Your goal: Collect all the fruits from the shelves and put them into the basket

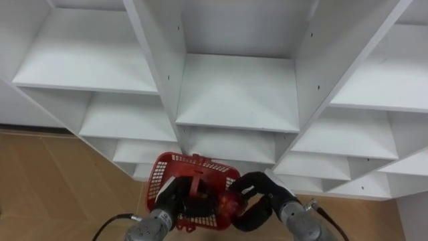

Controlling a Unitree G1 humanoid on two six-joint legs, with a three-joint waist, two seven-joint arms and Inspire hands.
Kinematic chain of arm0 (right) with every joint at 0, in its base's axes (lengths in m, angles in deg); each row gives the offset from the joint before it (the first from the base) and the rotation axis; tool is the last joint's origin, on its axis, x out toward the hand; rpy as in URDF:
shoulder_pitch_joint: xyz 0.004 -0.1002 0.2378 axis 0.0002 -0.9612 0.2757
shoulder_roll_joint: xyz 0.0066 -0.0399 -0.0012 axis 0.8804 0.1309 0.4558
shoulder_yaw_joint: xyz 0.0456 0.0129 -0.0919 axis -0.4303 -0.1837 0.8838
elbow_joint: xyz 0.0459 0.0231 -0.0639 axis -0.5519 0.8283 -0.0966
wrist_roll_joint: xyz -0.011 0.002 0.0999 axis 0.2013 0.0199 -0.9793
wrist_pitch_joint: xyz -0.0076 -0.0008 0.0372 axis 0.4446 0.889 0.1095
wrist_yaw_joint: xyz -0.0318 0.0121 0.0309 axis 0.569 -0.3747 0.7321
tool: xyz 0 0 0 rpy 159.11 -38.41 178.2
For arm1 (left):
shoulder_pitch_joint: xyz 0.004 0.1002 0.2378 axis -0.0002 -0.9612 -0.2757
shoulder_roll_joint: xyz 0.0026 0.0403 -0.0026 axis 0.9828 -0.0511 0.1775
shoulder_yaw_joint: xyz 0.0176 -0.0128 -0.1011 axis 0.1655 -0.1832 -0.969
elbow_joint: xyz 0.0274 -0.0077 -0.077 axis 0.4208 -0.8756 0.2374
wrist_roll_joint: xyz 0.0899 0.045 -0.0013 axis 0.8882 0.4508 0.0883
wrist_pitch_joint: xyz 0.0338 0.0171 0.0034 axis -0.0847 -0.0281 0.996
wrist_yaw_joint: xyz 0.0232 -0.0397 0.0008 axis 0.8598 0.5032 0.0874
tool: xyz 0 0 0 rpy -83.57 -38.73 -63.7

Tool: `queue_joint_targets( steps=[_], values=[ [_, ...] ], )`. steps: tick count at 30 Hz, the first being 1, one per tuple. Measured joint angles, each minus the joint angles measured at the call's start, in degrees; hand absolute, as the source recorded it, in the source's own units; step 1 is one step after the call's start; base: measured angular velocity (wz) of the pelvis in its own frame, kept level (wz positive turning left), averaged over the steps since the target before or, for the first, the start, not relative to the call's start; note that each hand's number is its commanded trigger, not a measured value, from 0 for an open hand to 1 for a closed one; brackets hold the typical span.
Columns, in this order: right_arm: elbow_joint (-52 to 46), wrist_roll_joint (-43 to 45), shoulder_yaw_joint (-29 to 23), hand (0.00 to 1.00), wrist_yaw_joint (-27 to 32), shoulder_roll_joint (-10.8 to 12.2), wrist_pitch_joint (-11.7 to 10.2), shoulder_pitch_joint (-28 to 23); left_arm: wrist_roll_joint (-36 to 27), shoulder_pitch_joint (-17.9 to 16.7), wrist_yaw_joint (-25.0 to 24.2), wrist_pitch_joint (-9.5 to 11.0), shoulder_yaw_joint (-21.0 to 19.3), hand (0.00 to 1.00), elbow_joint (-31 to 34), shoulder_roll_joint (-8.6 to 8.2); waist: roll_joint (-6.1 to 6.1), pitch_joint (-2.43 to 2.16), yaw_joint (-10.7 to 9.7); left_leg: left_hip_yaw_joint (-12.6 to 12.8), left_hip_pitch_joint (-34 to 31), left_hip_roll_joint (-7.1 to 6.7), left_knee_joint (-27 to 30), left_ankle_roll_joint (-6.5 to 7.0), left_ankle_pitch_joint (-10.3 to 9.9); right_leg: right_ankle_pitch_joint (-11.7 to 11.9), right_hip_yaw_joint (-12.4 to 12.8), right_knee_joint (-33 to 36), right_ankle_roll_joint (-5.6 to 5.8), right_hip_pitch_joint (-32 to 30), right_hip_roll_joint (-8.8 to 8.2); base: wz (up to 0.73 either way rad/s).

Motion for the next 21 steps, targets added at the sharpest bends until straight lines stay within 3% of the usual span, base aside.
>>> queue_joint_targets(
  steps=[13,14,15,16,21],
  values=[
    [7.26,2.47,0.11,1.0,0.18,1.9,-0.02,4.45,-2.02,1.59,-3.04,0.01,3.26,1.0,-0.1,-0.22,0.17,0.09,0.1,-0.13,1.54,0.1,-0.08,0.0,0.0,0.01,-0.63,-0.22,-0.01,1.89,0.24,0.02],
    [7.62,2.48,0.12,0.79,0.34,2.06,-0.02,4.51,-2.67,1.58,-3.52,0.01,3.84,1.0,-0.09,-0.26,0.24,0.14,0.11,-0.13,1.65,0.1,-0.08,0.0,0.0,0.01,-0.6,-0.21,-0.01,1.98,0.24,0.0],
    [8.0,2.47,0.12,0.24,0.48,2.31,-0.02,4.51,-2.75,1.56,-3.79,0.01,4.3,1.0,-0.09,-0.3,0.26,0.15,0.13,-0.12,1.74,0.11,-0.08,0.0,0.0,0.01,-0.58,-0.18,-0.01,2.07,0.25,0.0],
    [8.23,2.48,0.12,0.0,0.62,2.47,-0.02,4.51,-2.79,1.57,-3.81,0.01,4.47,1.0,-0.09,-0.29,0.27,0.15,0.13,-0.12,1.79,0.12,-0.08,0.0,0.0,0.01,-0.59,-0.18,-0.02,2.12,0.26,0.0],
    [10.22,2.46,0.23,0.0,0.8,2.75,-0.05,4.88,-3.1,1.73,-5.31,0.01,4.97,1.0,-0.09,-0.22,0.27,0.15,0.18,-0.09,2.0,0.12,-0.13,0.0,-0.01,0.04,-0.64,-0.1,-0.07,2.29,0.26,0.0]
  ],
)
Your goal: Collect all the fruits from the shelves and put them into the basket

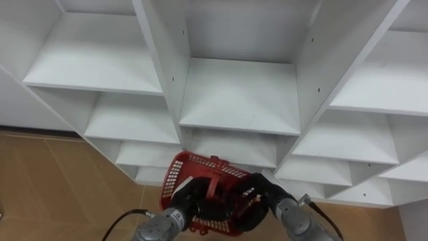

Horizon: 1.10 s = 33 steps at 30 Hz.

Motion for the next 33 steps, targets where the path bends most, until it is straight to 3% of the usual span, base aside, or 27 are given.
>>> queue_joint_targets(
  steps=[13,33],
  values=[
    [0.25,-0.13,1.62,0.0,0.55,1.31,-0.53,1.88,-0.22,0.39,-1.33,0.0,1.06,1.0,-1.03,-0.56,-0.09,0.2,0.09,-0.14,0.31,-0.06,0.07,0.0,0.0,-0.01,-0.04,-0.04,0.01,0.4,-0.32,0.01],
    [0.71,-0.13,1.64,0.0,0.46,1.26,-0.55,1.78,-0.13,0.39,-1.33,-0.02,1.0,1.0,-0.97,-0.58,0.16,0.28,0.04,-0.21,0.28,-0.04,0.07,0.01,0.0,-0.01,-0.1,-0.1,0.01,0.46,0.0,0.0]
  ],
)
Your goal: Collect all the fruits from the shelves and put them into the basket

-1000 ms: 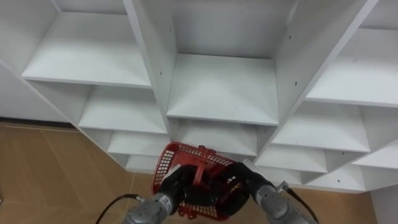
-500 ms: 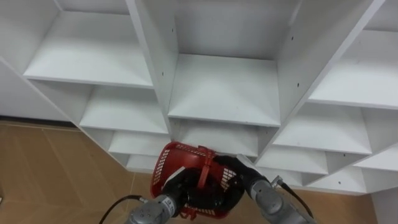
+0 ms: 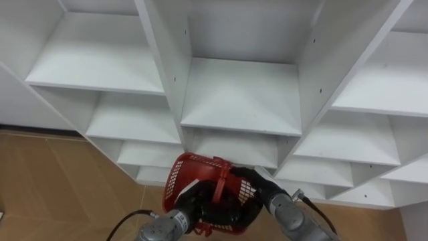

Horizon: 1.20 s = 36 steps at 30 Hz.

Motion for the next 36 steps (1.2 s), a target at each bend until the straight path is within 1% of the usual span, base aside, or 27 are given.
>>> queue_joint_targets(
  steps=[5,7,10,11,13,14,16,18,20,21,22,24,25,27,29,30,31,33,34,36],
  values=[
    [0.56,-0.11,0.02,0.0,-0.14,-0.08,-0.01,-0.33,0.22,-0.01,0.09,-0.26,0.0,1.0,-0.06,0.12,0.21,-0.13,-0.19,0.1,0.65,0.03,-0.07,0.0,0.0,0.0,-0.45,0.0,0.0,0.66,0.01,0.0],
    [0.49,-0.07,0.01,0.0,-0.19,-0.07,-0.03,-0.77,0.98,-0.14,0.37,-0.35,-0.04,1.0,-0.06,0.25,0.22,-0.14,-0.12,0.09,1.26,0.05,-0.22,0.0,0.0,-0.02,-0.02,0.0,0.02,1.24,0.09,0.0],
    [0.43,-0.22,-0.02,0.0,-0.74,-0.5,-0.2,-0.97,0.91,-0.31,0.67,-0.38,-0.14,1.0,-0.1,0.87,0.21,-0.25,-0.07,0.17,1.79,0.02,-0.49,0.0,0.0,-0.02,0.16,0.06,0.04,1.55,0.07,-0.01],
    [0.51,-0.3,0.01,0.0,-0.74,-0.64,-0.31,-1.08,0.96,-0.43,0.87,-0.41,-0.14,1.0,-0.26,1.31,0.2,-0.25,-0.06,0.12,2.19,-0.02,-0.74,-0.01,0.01,-0.02,0.15,0.02,0.04,1.99,0.07,0.0],
    [0.97,-0.29,-0.03,0.0,-0.77,-0.78,-1.14,-1.88,1.07,-0.87,1.4,-0.4,-0.26,1.0,-1.43,1.35,-0.02,-0.7,-0.07,0.12,3.38,-0.09,-1.37,-0.03,0.02,-0.06,0.22,-0.5,0.09,3.16,0.1,0.0],
    [1.0,-0.37,-0.03,0.0,-0.87,-0.85,-1.35,-2.57,1.71,-0.9,1.88,-0.4,-0.28,1.0,-2.95,1.25,-0.26,-1.11,0.04,0.14,4.16,-0.16,-1.93,-0.07,0.08,-0.1,0.36,-0.97,0.12,3.86,0.14,0.0],
    [0.83,-0.84,-0.03,0.0,-1.31,-0.89,-1.35,-3.46,2.39,-1.53,2.84,-0.41,-0.82,1.0,-4.64,1.37,-0.76,-1.6,0.03,0.1,4.8,-0.27,-1.92,-0.08,0.09,-0.4,0.36,-1.04,0.17,4.49,0.14,0.0],
    [0.81,-1.98,-0.03,0.0,-1.55,-1.26,-1.39,-4.52,3.54,-2.28,3.49,-0.55,-2.46,1.0,-7.2,1.36,-1.27,-1.92,0.06,0.13,5.91,-0.63,-2.19,-0.09,0.09,-0.41,0.54,-1.9,0.21,5.79,0.25,0.0],
    [0.68,-2.62,-0.12,0.0,-1.57,-1.49,-1.3,-5.59,4.22,-3.26,4.15,-1.03,-3.03,1.0,-7.73,1.78,-1.53,-2.06,0.05,-0.02,6.82,-0.67,-2.55,-0.08,0.08,-0.44,0.48,-2.11,0.26,6.65,0.22,0.02],
    [0.41,-2.75,-0.18,0.0,-1.8,-1.5,-1.2,-6.43,6.25,-4.39,4.38,-1.09,-4.81,1.0,-7.72,1.73,-1.71,-2.23,-0.05,-0.13,7.34,-0.63,-2.83,-0.08,0.09,-0.46,0.4,-2.5,0.29,7.17,0.21,0.04],
    [0.37,-3.27,-0.32,0.0,-2.04,-1.51,-1.21,-6.84,7.26,-4.84,4.41,-1.1,-5.89,1.0,-7.82,1.7,-1.79,-2.2,-0.07,-0.29,7.63,-0.5,-2.92,-0.08,0.08,-0.45,0.31,-2.85,0.3,7.61,0.21,0.06],
    [0.29,-4.94,-2.55,0.0,-2.74,-1.73,-1.02,-8.58,10.46,-6.69,4.96,-1.18,-10.92,1.0,-9.1,1.78,-1.92,-2.2,-0.08,-0.54,8.93,-0.56,-3.58,-0.08,0.08,-0.49,0.07,-3.17,0.38,8.9,0.17,0.05],
    [0.14,-4.99,-3.29,0.0,-2.76,-2.0,-1.01,-8.88,11.11,-7.38,5.5,-1.19,-12.16,1.0,-9.13,2.01,-1.91,-2.2,-0.14,-0.54,9.18,-0.59,-3.81,-0.08,0.08,-0.5,0.09,-3.31,0.39,9.12,0.18,0.0],
    [-1.94,-4.99,-5.75,0.0,-2.75,-3.9,-0.99,-10.56,11.94,-9.81,7.49,-1.23,-15.91,1.0,-9.38,3.22,-1.94,-2.17,-0.23,-0.63,9.77,-0.72,-4.35,-0.08,0.08,-0.44,0.08,-3.87,0.48,9.72,0.23,0.0],
    [-2.6,-4.9,-7.22,0.0,-2.56,-4.73,-1.12,-11.71,12.03,-11.62,9.61,-1.22,-17.59,1.0,-9.95,4.11,-2.0,-2.03,-0.31,-0.75,10.22,-0.77,-4.77,-0.08,0.06,-0.46,0.06,-4.12,0.52,10.34,0.29,0.0],
    [-2.57,-5.07,-7.95,0.0,-2.6,-5.27,-1.16,-12.39,11.91,-12.06,10.97,-1.24,-18.31,1.0,-11.36,4.41,-2.05,-2.03,-0.37,-0.97,10.65,-0.79,-4.95,-0.07,0.05,-0.5,0.11,-4.14,0.57,10.45,0.28,0.0],
    [-2.53,-5.3,-8.58,0.0,-2.58,-5.4,-1.19,-12.78,11.8,-12.31,11.55,-1.25,-18.74,1.0,-11.85,4.49,-2.07,-2.0,-0.33,-0.97,10.76,-0.8,-5.07,-0.07,0.05,-0.5,0.2,-4.12,0.58,10.46,0.28,0.0],
    [-2.62,-7.53,-10.46,0.0,-2.51,-5.79,-1.2,-14.51,11.79,-14.16,13.46,-1.33,-20.43,1.0,-12.44,4.76,-1.96,-1.85,-0.36,-0.98,10.87,-0.82,-5.24,-0.06,0.04,-0.51,0.42,-4.08,0.59,10.41,0.3,-0.04],
    [-2.65,-7.82,-11.02,0.0,-2.51,-5.83,-1.2,-15.08,11.8,-14.5,13.79,-1.36,-20.84,1.0,-12.5,4.83,-1.95,-1.85,-0.32,-0.98,10.92,-0.82,-5.33,-0.06,0.04,-0.51,0.46,-4.09,0.59,10.42,0.3,0.0],
    [-3.05,-8.93,-12.75,0.0,-2.53,-5.87,-1.37,-18.07,11.84,-16.14,14.69,-1.39,-24.03,1.0,-12.56,4.82,-1.91,-1.82,-0.31,-0.97,11.05,-0.82,-5.61,-0.06,0.04,-0.51,0.48,-4.29,0.6,10.61,0.33,0.0]
  ],
)
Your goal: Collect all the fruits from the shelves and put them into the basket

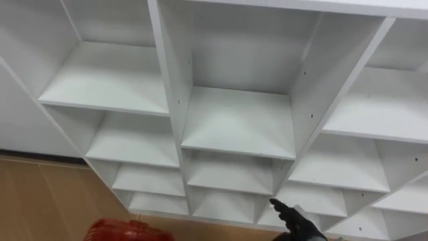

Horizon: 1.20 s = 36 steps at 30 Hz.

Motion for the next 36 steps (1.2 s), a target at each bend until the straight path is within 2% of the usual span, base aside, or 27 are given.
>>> queue_joint_targets(
  steps=[3,6,8,16,21,28,36],
  values=[
    [0.11,-0.43,-1.61,0.0,-0.1,-0.01,0.01,-3.22,0.0,-0.84,1.08,-0.02,-2.06,1.0,-0.54,-0.05,0.37,0.26,-0.06,0.02,0.29,-0.04,-0.27,0.01,-0.01,0.04,-0.01,-0.51,0.06,0.54,0.0,0.0],
    [0.23,-0.94,-3.12,0.0,-0.14,0.18,0.02,-5.01,0.13,-1.07,1.25,-0.02,-2.13,1.0,-0.52,-0.13,0.69,0.4,-0.58,0.07,0.49,-0.02,-0.4,0.0,-0.02,0.03,0.03,-0.52,0.08,0.67,0.01,0.0],
    [0.46,-0.93,-3.59,0.0,-0.09,0.23,0.02,-5.12,0.19,-1.35,1.64,-0.03,-2.14,1.0,-0.52,-0.17,0.69,0.37,-1.49,0.15,0.49,0.0,-0.39,0.0,-0.02,0.03,0.1,-0.52,0.08,0.64,0.04,-0.03],
    [2.54,-2.56,-6.9,0.0,0.87,0.57,0.08,-6.77,1.03,-1.7,3.72,-0.02,-2.56,1.0,-0.49,-0.46,0.27,-0.03,-2.77,1.33,0.85,0.06,-0.43,0.02,-0.03,0.01,1.3,-0.6,0.11,0.55,0.14,-0.07],
    [7.47,-2.68,-10.07,0.0,1.45,0.82,0.08,-6.33,6.89,-1.89,4.45,-0.3,-3.53,1.0,-0.93,-0.5,0.38,-0.35,-3.07,1.48,1.73,0.07,-0.65,0.02,-0.07,0.06,2.01,-0.47,0.15,0.84,0.26,-0.06],
    [13.05,-7.69,-11.1,0.0,1.37,0.76,0.13,-4.96,12.43,-2.13,4.42,-1.68,-4.03,1.0,-2.2,-0.62,0.78,-0.23,-3.05,1.31,2.93,0.03,-1.17,0.03,-0.2,0.06,2.38,-0.53,0.14,1.91,0.36,-0.02],
    [14.56,-10.03,-12.07,0.0,-0.76,0.75,0.83,-4.25,23.83,-1.95,3.61,-4.1,-4.16,1.0,-2.02,-0.65,0.72,-0.18,-3.53,1.33,3.04,-0.03,-1.09,0.04,-0.2,0.05,3.36,-0.6,0.16,1.82,0.57,-0.03]
  ],
)
